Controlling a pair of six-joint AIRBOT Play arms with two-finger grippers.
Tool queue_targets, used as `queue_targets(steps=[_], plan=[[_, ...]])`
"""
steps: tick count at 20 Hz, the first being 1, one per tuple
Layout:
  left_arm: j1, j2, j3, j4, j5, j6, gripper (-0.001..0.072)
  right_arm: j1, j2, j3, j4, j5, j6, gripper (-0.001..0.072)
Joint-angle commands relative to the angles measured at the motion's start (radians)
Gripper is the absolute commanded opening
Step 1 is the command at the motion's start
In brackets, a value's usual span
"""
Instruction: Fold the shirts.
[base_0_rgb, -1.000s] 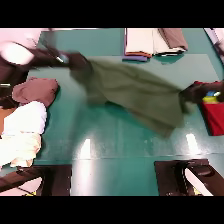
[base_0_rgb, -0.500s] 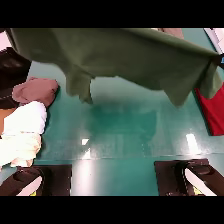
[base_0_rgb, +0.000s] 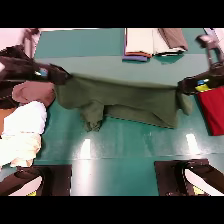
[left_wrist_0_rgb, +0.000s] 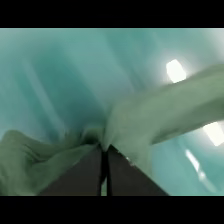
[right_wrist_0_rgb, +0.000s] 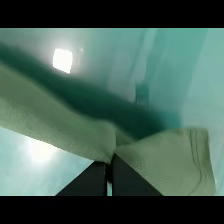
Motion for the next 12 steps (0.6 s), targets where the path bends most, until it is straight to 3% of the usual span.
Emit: queue_targets(steps=[1, 3, 4, 5, 6, 7, 12], plan=[[0.0, -0.13, -0.081, 0.006, 0.124, 0.043, 0.0022, 0.004, -0.125, -0.074, 0.007, -0.143, -0.004, 0.0022], [0.001, -0.179, -0.081, 0.006, 0.225, 0.043, 0.0022, 0.004, -0.177, -0.074, 0.007, -0.203, -0.004, 0.0025], [0.001, -0.191, -0.08, 0.008, 0.265, 0.042, 0.0024, 0.004, -0.195, -0.074, 0.006, -0.231, -0.004, 0.0118], [0.001, -0.193, -0.079, 0.014, 0.299, 0.042, 0.0161, 0.0, -0.205, -0.072, 0.007, -0.254, -0.004, 0.0322], [0.003, -0.193, -0.067, 0.027, 0.321, 0.024, 0.0408, -0.008, -0.212, -0.06, 0.007, -0.256, -0.004, 0.0358], [0.019, -0.192, -0.044, 0.037, 0.312, 0.004, 0.0455, -0.022, -0.214, -0.038, 0.007, -0.252, -0.005, 0.0358], [0.214, -0.185, 0.045, 0.032, 0.061, -0.082, 0.0456, -0.129, -0.118, 0.009, 0.066, -0.16, -0.088, 0.0358]])
